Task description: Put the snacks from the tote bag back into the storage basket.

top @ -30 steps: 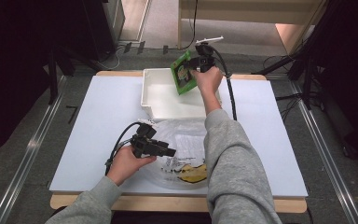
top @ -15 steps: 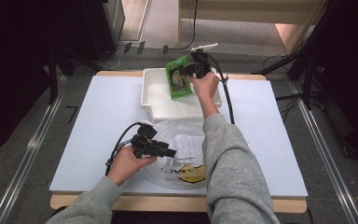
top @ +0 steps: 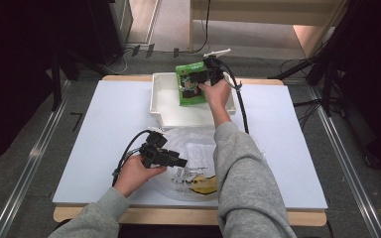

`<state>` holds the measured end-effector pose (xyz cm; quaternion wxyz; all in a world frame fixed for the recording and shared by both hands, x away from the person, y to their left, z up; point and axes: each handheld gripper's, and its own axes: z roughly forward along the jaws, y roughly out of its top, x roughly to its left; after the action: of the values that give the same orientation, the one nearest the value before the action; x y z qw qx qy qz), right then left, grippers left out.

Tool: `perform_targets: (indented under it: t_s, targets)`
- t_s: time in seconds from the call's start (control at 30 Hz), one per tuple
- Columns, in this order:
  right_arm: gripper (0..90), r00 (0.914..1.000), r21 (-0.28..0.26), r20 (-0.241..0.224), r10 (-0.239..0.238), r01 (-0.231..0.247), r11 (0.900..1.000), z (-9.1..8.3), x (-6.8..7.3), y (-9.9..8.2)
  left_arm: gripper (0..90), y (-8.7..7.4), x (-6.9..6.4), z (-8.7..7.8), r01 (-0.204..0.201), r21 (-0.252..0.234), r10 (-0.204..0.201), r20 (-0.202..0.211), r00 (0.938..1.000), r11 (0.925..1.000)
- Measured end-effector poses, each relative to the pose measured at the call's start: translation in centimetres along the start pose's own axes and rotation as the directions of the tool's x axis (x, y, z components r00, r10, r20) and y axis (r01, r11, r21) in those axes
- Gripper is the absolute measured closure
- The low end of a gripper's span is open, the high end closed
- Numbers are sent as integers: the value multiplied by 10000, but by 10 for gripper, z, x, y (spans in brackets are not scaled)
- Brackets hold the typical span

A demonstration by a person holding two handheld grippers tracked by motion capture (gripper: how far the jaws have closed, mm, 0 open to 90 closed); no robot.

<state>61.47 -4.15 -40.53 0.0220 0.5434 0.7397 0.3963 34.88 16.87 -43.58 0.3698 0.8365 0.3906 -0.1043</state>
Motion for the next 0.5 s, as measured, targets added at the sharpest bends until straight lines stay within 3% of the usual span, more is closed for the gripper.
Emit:
perform_targets:
  t_s: [0.5]
  targets:
    - [452, 9992, 153, 295, 280, -284, 9995, 5, -9, -3, 437, 0, 0, 1, -77, 48, 77, -40, 10000, 10000]
